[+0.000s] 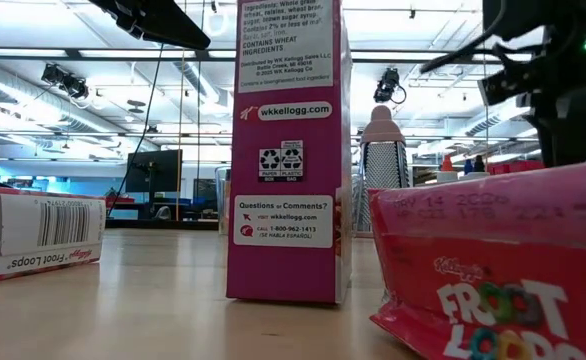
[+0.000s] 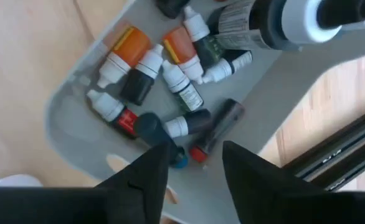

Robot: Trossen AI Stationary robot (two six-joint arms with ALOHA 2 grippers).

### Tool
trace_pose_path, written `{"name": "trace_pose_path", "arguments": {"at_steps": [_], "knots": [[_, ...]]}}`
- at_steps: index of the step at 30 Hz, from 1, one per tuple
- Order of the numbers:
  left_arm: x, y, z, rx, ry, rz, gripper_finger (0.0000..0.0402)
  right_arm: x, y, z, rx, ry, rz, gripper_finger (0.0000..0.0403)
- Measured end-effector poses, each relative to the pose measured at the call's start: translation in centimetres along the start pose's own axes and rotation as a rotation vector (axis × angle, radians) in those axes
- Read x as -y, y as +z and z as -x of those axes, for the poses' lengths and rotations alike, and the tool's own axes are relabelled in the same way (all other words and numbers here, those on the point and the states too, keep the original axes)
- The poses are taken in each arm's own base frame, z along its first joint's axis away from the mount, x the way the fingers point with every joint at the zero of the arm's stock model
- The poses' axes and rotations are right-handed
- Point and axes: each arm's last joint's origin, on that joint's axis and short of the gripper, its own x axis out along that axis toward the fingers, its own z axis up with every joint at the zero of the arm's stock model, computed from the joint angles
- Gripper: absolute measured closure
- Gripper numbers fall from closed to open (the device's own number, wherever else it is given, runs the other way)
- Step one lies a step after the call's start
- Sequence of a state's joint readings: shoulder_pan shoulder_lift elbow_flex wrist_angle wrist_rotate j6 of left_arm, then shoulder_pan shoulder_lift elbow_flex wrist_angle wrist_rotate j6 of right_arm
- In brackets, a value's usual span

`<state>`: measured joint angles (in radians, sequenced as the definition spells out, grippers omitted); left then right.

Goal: Pick & Place Kitchen Items
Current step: Put the pink cereal box into the white bin

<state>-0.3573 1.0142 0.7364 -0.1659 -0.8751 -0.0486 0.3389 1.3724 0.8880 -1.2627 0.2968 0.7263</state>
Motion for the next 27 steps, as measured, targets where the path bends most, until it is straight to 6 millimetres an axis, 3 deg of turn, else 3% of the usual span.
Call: {"name": "trace_pose_path", "arguments": {"at_steps": [5,10,16,21,27], "knots": [[0.0,0.0,0.0,0.000,0.000,0.000,0.0260,0.2,0.3,-0.1,0.011,0.001,-0.024,0.0213],[0.0,0.0,0.0,0.001,0.001,0.001,0.0260,-0.1,1.9,1.8,0.111,0.077,-0.065,0.0190],[0.0,0.0,0.0,0.004,0.002,0.004,0.0260,-0.6,4.2,4.7,0.348,0.154,-0.047,0.0158],[0.0,0.1,0.0,0.005,0.003,0.008,0.0260,-2.0,6.8,6.6,0.638,0.329,-0.067,0.0127],[0.0,0.1,0.0,0.004,-0.004,0.062,0.0260,-5.1,9.0,8.7,0.954,0.496,0.162,0.0095]]}}
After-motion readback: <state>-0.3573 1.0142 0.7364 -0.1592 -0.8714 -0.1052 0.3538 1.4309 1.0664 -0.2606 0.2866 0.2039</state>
